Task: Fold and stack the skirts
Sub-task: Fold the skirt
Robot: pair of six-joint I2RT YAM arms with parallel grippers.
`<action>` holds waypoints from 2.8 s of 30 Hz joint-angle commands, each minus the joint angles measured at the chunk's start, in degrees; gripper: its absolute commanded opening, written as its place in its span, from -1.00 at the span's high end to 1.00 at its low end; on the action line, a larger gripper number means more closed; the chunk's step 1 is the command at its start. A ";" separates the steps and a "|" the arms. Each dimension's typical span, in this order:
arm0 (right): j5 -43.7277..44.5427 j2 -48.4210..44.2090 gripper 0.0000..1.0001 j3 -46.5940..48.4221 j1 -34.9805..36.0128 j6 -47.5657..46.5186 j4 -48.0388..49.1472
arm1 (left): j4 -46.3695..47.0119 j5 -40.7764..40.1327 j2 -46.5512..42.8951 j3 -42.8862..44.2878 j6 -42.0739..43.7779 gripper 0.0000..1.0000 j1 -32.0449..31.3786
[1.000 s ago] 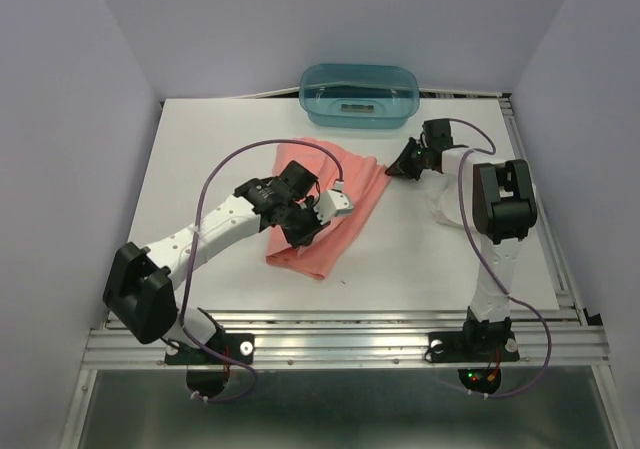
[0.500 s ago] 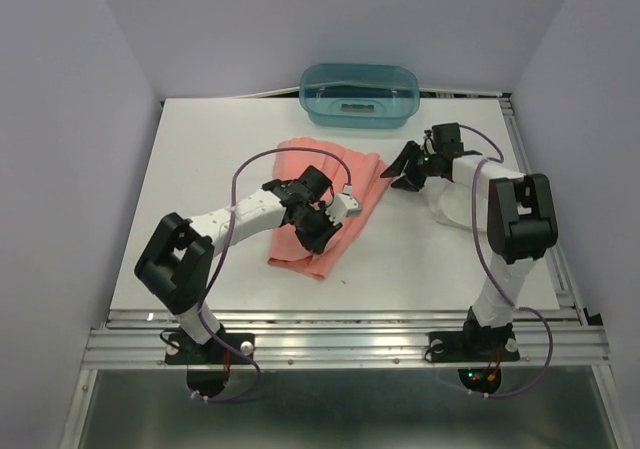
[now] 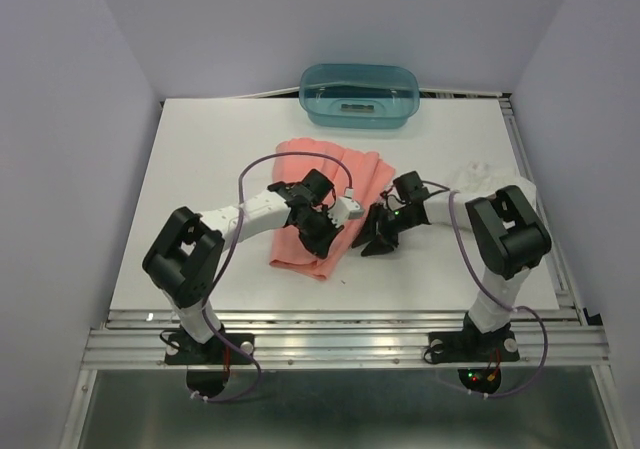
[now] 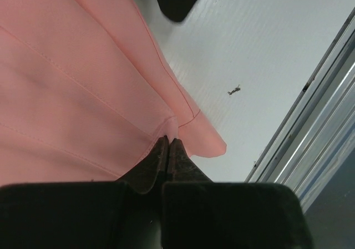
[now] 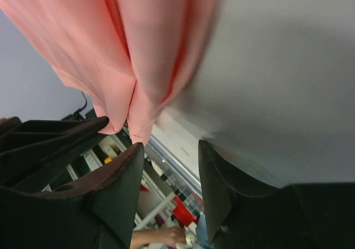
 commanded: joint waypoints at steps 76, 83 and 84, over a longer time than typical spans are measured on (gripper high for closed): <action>19.57 24.01 -0.17 52.87 -2.48 -8.73 -2.88 | 3.61 8.52 5.32 -8.37 -6.13 1.00 4.31; 23.33 24.62 0.35 53.48 -1.25 -9.96 -4.11 | 3.18 8.61 6.28 -7.67 -6.13 1.00 4.31; 24.13 24.71 0.48 53.57 -1.25 -10.48 -4.46 | 3.09 8.61 6.28 -7.67 -6.13 1.00 4.31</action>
